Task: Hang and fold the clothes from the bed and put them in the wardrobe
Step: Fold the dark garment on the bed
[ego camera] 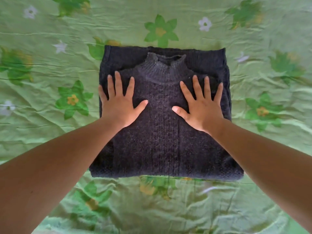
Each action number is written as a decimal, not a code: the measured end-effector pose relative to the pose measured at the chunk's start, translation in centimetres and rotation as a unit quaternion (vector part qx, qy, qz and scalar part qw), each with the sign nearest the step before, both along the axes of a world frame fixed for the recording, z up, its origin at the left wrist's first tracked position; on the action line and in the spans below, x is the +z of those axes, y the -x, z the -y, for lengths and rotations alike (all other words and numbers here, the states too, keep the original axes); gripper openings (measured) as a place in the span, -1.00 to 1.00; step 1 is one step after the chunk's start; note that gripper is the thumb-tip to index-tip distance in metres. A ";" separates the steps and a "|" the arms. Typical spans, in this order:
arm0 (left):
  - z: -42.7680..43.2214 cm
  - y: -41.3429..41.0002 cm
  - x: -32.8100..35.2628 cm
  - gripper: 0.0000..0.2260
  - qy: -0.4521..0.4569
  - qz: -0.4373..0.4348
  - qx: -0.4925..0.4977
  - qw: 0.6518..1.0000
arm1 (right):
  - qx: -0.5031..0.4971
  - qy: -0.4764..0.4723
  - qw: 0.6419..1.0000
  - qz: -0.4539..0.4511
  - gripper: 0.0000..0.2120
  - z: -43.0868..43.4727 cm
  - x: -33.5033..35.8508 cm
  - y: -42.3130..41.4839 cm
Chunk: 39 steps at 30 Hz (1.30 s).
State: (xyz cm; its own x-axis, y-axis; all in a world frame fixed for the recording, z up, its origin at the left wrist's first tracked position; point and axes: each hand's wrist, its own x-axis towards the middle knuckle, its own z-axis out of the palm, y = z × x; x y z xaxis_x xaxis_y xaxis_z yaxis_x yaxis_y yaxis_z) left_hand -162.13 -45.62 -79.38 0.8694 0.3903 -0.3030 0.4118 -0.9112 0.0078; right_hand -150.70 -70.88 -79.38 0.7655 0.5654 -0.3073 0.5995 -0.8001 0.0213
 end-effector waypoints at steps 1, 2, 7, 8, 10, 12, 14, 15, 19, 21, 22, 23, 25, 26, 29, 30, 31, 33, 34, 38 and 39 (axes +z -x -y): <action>0.1 -0.5 0.3 -0.21 -0.002 0.027 -0.015 1.000 | 0.009 -0.010 1.000 0.024 -0.20 -0.6 0.3 0.0; 0.0 -1.1 0.5 -0.24 -0.010 0.056 -0.039 0.998 | 0.023 -0.026 0.998 0.048 -0.21 -1.5 0.5 -0.1; -1.4 -3.0 -0.9 -0.33 0.002 0.031 -0.069 0.997 | 0.069 -0.038 0.997 -0.019 -0.22 -6.3 -0.5 -2.3; -1.7 -3.1 -1.3 -0.33 0.010 0.027 -0.067 0.997 | 0.057 -0.024 0.997 -0.041 -0.20 -6.6 -1.1 -2.8; -2.0 -3.2 -1.8 -0.33 0.021 0.038 -0.072 0.996 | 0.043 0.005 0.997 -0.071 -0.17 -6.9 -1.7 -3.7; -2.2 -2.7 -1.6 -0.35 0.023 0.061 -0.080 0.995 | 0.045 0.017 0.994 -0.094 -0.15 -7.2 -1.1 -4.1; -2.1 -1.3 -1.1 -0.37 0.025 0.090 -0.076 0.993 | 0.062 0.000 0.995 -0.072 -0.16 -7.1 0.4 -4.0; -1.9 -0.1 -0.7 -0.38 0.029 0.103 -0.066 0.992 | 0.080 -0.008 0.996 -0.046 -0.19 -7.1 1.2 -3.8; -0.7 7.6 1.0 -0.33 0.084 0.101 0.014 0.991 | 0.173 -0.038 0.984 0.019 -0.30 -9.6 3.4 -2.0; -0.1 11.5 2.2 -0.25 0.159 0.091 0.095 0.978 | 0.241 -0.043 0.969 0.014 -0.26 -12.9 4.0 -1.3; 0.2 13.2 2.7 -0.20 0.204 0.094 0.139 0.964 | 0.285 -0.032 0.958 0.008 -0.19 -14.9 4.3 -1.0; 0.5 14.7 3.3 -0.16 0.249 0.103 0.183 0.945 | 0.328 -0.017 0.944 0.004 -0.11 -17.0 4.6 -0.7; 0.9 17.1 4.0 -0.11 0.323 0.122 0.272 0.898 | 0.396 0.026 0.918 0.012 -0.05 -21.0 5.1 -0.5; 1.2 17.9 4.1 -0.10 0.352 0.121 0.312 0.874 | 0.419 0.052 0.906 0.025 -0.09 -22.7 5.3 -0.5; 1.9 19.1 4.2 -0.15 0.417 0.097 0.402 0.809 | 0.461 0.140 0.875 0.056 -0.25 -26.3 6.0 -0.5; 2.0 19.2 4.1 -0.19 0.427 0.087 0.417 0.798 | 0.470 0.165 0.865 0.058 -0.30 -27.0 6.2 -0.5; 2.1 19.1 4.0 -0.23 0.432 0.073 0.420 0.795 | 0.478 0.181 0.857 0.058 -0.33 -27.5 6.4 -0.5; 2.2 19.0 3.9 -0.32 0.448 0.053 0.404 0.796 | 0.482 0.191 0.853 0.054 -0.39 -27.6 7.0 -0.5; 2.2 19.0 3.9 -0.37 0.461 0.054 0.399 0.790 | 0.478 0.193 0.856 0.051 -0.40 -27.4 7.5 -0.4; 3.0 18.5 5.9 -0.56 0.501 0.079 0.386 0.771 | 0.464 0.176 0.866 0.059 -0.54 -24.9 9.4 -1.2; 3.4 18.1 6.6 -0.57 0.503 0.082 0.376 0.774 | 0.463 0.168 0.868 0.065 -0.57 -24.1 9.8 -1.5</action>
State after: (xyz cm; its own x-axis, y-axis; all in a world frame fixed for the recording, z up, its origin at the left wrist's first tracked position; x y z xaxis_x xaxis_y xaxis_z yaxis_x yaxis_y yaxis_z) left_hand -180.24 -49.04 -72.78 0.5707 0.4429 -0.6915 0.7403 0.0869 0.6666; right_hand -149.17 -46.79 -69.54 0.0713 0.8521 -0.5185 0.9574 0.0874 0.2752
